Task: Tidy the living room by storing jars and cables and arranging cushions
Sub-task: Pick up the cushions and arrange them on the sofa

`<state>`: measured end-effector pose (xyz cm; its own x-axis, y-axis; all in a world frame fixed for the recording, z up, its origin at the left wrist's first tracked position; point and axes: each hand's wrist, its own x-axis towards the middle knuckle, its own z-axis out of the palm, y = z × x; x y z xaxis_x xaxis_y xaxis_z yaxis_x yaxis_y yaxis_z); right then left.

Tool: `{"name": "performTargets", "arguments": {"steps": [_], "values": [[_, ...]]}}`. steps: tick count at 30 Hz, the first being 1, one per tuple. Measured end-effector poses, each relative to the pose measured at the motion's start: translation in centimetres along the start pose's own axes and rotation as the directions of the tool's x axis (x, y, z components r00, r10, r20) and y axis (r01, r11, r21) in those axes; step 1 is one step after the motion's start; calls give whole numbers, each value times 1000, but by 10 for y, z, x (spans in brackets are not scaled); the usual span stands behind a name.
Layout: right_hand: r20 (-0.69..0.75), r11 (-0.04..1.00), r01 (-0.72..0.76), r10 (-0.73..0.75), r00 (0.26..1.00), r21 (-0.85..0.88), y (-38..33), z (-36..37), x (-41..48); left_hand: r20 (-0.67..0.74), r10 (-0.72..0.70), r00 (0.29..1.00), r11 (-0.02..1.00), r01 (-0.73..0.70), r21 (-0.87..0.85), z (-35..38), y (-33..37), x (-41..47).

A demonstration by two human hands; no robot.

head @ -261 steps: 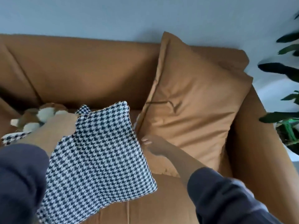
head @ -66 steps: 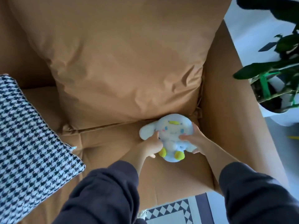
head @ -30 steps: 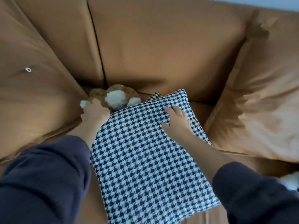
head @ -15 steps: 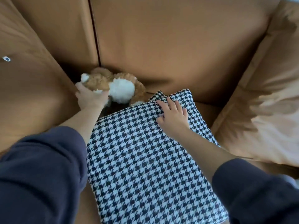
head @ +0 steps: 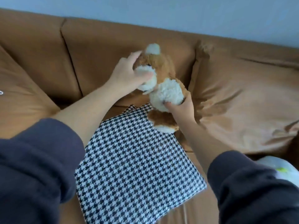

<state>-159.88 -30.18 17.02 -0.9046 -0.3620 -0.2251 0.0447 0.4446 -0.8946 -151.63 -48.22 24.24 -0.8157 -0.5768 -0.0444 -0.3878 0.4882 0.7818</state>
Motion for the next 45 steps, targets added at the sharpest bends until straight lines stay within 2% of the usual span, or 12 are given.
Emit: {"name": "performTargets", "arguments": {"steps": [2, 4, 11, 14, 17, 20, 26, 28, 32, 37, 43, 45], "values": [[-43, 984, -177, 179, 983, 33, 42, -41, -21, 145, -37, 989, 997, 48, -68, 25, 5, -16], [-77, 939, -330, 338, 938, 103, 89, -92, -45, 300, -73, 951, 996, 53, 74, 69, 8, -43], [-188, 729, -661, 684, 704, 177, 207, -218, -87, 613, 43, 789, 897, -300, 323, 212, 28, -100], [-153, 655, -740, 755, 637, 153, 258, -246, -78, 663, 72, 745, 825, -418, 381, 250, 42, -114], [-193, 672, -740, 725, 661, -9, 260, -252, -73, 629, 41, 776, 731, -452, 511, 247, 24, -115], [-151, 719, -613, 600, 785, -329, 229, -236, -75, 541, -139, 829, 671, -323, 667, 214, -14, -107], [-121, 748, -277, 257, 959, -603, 169, -153, -70, 160, -456, 875, 656, 209, 726, 134, -81, -125], [16, 772, -102, 144, 989, -628, 149, -110, -69, -40, -619, 784, 559, 477, 678, 104, -108, -142], [362, 814, -56, 317, 877, -578, 129, -29, -58, -277, -858, 432, 364, 893, 264, 64, -153, -170], [237, 740, -228, 466, 852, -632, 138, 3, -34, -224, -914, 339, 366, 926, -90, 50, -199, -169], [216, 820, -261, 416, 883, -509, 131, -3, -26, -104, -900, 424, 436, 853, -286, 29, -209, -159], [243, 841, -272, 418, 876, -468, 120, -8, -23, -55, -941, 335, 336, 894, -297, 26, -203, -167]]}}
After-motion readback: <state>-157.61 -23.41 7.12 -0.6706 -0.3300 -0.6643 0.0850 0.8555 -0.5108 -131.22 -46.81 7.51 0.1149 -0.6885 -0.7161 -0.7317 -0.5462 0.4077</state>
